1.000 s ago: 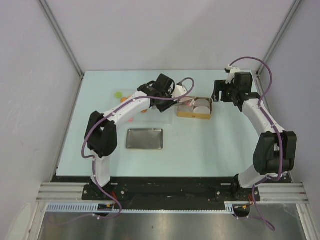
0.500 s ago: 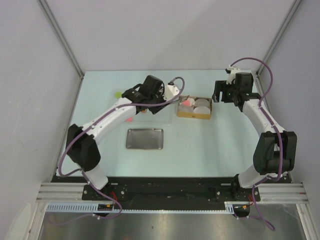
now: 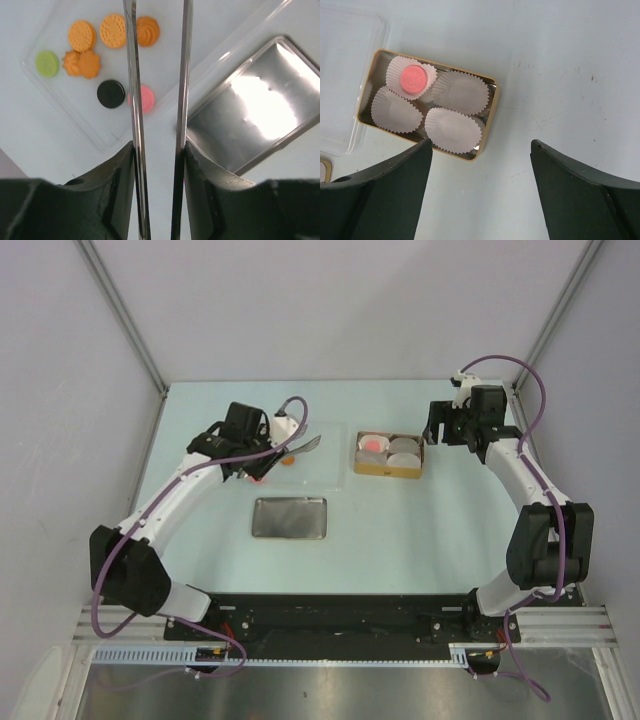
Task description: Pack the cookies
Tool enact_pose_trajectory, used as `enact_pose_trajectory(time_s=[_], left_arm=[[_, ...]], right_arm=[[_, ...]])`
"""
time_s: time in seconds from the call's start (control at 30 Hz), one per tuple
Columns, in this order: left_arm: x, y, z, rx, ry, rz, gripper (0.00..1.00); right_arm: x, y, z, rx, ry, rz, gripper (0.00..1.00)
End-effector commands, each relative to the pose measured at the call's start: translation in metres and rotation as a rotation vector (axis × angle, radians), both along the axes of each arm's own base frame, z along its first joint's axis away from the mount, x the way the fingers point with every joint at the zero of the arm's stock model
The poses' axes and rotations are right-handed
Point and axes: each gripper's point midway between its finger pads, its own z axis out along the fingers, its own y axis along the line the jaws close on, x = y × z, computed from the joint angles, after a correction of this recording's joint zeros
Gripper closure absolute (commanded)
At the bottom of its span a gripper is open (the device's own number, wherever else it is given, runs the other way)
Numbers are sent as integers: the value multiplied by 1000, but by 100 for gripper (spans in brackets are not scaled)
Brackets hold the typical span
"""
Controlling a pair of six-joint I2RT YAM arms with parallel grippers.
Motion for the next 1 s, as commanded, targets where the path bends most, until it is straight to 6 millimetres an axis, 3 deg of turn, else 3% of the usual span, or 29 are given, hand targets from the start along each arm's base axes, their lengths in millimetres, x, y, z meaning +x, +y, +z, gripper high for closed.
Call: enact_pose_trajectory(time_s=[0.0, 0.17, 0.4, 0.97], left_arm=[[-15, 20, -1, 10, 4, -7, 55], [-19, 45, -12, -3, 38, 32, 55], [-23, 61, -25, 7, 63, 60, 55], [-12, 119, -27, 7, 59, 207, 55]], right_arm=[[3, 3, 21, 27, -66, 8, 16], [3, 4, 19, 29, -61, 10, 16], [3, 6, 16, 29, -52, 14, 16], [4, 11, 13, 29, -48, 31, 16]])
